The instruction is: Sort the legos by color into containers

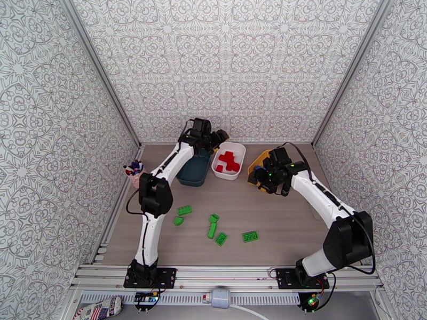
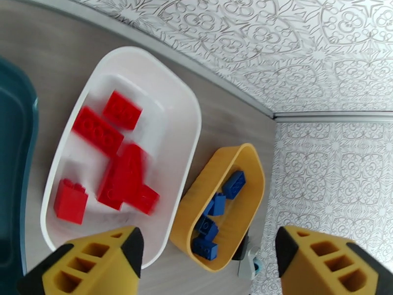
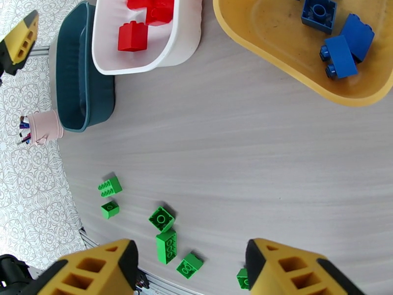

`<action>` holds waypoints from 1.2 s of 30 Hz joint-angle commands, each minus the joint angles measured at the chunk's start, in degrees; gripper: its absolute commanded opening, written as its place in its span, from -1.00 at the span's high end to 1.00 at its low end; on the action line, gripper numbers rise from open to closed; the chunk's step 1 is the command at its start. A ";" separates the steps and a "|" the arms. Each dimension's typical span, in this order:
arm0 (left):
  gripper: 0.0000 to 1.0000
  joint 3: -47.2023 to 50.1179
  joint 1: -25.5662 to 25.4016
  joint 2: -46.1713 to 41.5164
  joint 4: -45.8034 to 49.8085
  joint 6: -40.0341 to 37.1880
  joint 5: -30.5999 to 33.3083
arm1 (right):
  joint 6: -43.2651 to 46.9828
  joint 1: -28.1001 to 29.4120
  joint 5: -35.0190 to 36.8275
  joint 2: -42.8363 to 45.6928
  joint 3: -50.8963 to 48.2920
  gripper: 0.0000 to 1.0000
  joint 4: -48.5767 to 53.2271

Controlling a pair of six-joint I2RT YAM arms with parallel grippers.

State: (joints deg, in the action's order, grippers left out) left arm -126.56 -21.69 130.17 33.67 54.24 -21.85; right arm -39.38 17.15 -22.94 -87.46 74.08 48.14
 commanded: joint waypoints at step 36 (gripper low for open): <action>-0.39 71.06 -29.31 -48.17 10.16 -11.12 19.58 | -8.87 23.78 8.69 6.81 -22.59 -0.21 -2.98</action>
State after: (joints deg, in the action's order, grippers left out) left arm -57.14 -49.32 81.45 45.60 41.47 -4.45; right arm -45.32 39.44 -15.94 -81.23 53.01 47.13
